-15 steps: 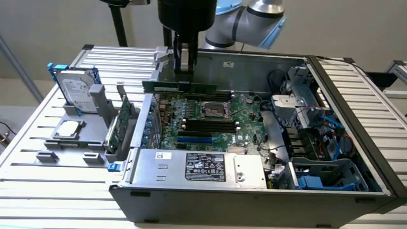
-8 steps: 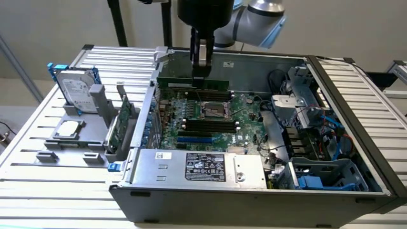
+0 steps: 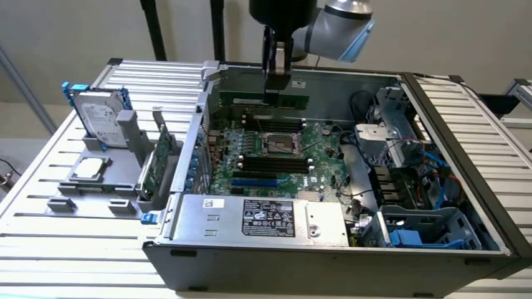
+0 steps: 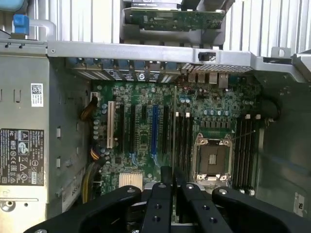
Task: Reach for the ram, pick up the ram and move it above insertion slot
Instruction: 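Pick up the ram and move it above insertion slot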
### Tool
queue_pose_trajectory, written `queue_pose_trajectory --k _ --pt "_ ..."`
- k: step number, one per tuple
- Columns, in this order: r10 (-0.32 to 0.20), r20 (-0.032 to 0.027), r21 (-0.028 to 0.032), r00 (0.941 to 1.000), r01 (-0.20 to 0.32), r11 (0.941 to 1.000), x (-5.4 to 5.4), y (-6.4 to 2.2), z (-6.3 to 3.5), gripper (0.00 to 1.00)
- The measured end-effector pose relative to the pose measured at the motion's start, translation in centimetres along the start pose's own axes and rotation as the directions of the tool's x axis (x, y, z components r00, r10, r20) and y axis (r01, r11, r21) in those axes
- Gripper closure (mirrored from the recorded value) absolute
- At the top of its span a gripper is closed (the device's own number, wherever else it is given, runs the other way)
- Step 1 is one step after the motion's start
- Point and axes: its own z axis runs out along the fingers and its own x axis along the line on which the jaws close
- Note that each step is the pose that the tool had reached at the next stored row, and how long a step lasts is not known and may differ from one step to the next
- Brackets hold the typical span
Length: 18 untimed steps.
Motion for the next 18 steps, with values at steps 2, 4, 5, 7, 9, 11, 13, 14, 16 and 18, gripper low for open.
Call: queue_pose_trajectory --k 2,4,5,7,9,11,13,14,16,18 --pt "0.0 -0.0001 0.0 1.0 0.0 1.0 -0.7 -0.42 0.1 0.87" --pt "0.0 -0.0007 0.0 1.0 0.0 1.0 -1.4 -0.79 0.2 0.87" --pt "0.0 -0.0011 0.0 1.0 0.0 1.0 -1.7 -0.95 0.26 0.87" --pt "0.0 -0.0016 -0.0001 1.0 0.0 1.0 -2.3 -1.25 0.37 0.87" --pt "0.0 -0.0018 0.0 1.0 0.0 1.0 -2.7 -1.54 0.49 0.87" --pt "0.001 -0.0021 0.0 1.0 -0.001 1.0 -3.1 -1.83 0.6 0.87" --pt "0.003 -0.002 0.0002 1.0 -0.003 1.0 -3.4 -2.03 0.72 0.87" --pt "0.006 -0.0023 0.0003 1.0 -0.006 1.0 -3.5 -2.11 0.77 0.87" --pt "0.011 -0.0038 0.0007 0.9999 -0.011 0.9999 -3.7 -2.25 0.86 0.87" --pt "0.014 -0.0049 0.0012 0.9999 -0.014 0.9999 -3.8 -2.38 0.93 0.87"
